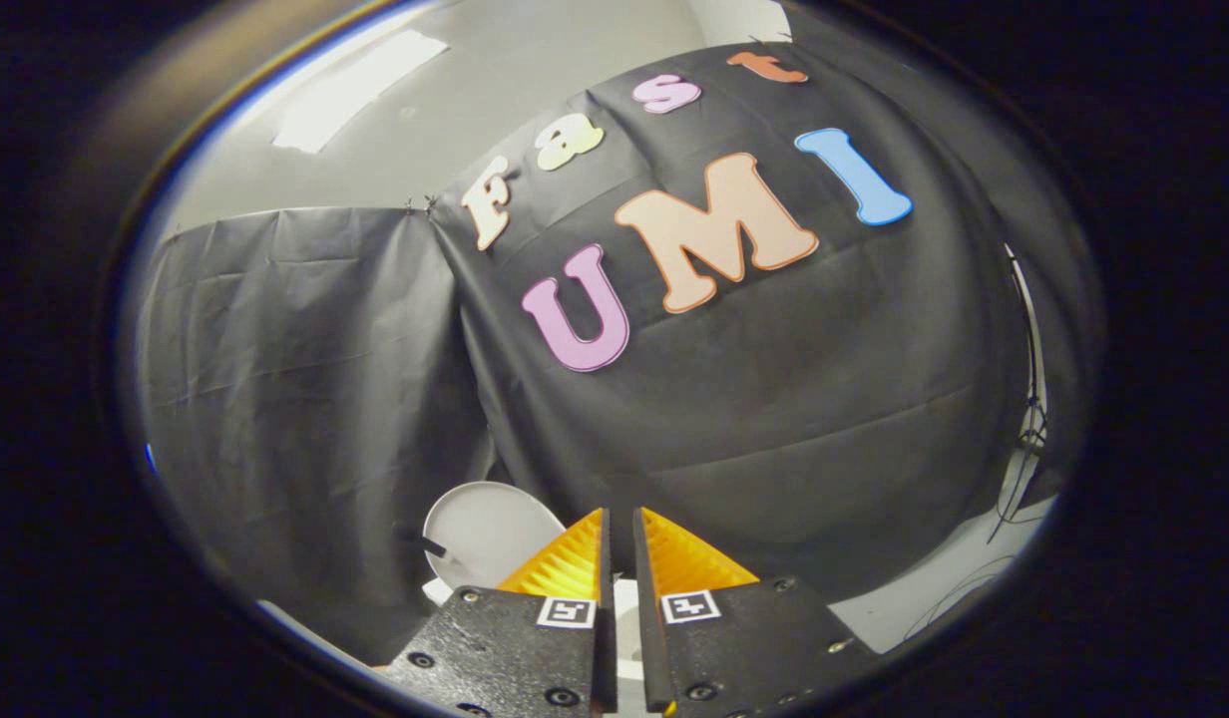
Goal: Open the toilet lid.
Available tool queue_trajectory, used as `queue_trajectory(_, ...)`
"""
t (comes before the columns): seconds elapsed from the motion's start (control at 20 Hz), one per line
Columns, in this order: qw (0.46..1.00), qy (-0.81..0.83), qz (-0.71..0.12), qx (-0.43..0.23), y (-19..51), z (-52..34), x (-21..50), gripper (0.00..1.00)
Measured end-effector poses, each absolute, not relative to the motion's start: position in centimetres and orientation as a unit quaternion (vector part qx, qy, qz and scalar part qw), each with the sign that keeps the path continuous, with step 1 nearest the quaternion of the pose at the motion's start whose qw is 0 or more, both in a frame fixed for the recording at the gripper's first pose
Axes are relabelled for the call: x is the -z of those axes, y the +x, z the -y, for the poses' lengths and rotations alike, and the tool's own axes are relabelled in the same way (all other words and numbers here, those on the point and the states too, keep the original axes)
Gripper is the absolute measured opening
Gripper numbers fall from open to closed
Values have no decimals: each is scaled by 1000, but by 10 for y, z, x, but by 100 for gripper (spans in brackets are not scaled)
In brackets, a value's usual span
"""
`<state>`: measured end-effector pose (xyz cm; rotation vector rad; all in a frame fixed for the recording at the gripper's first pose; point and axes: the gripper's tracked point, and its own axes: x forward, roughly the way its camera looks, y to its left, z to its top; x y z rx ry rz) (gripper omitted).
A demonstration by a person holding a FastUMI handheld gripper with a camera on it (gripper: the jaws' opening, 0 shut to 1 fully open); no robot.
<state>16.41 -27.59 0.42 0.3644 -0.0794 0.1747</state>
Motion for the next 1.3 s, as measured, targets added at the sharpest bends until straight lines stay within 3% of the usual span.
queue_trajectory(0.7,981,180,34,-60,160,302,17,10)
queue_trajectory(1.3,991,111,68,20,145,371,14,14)
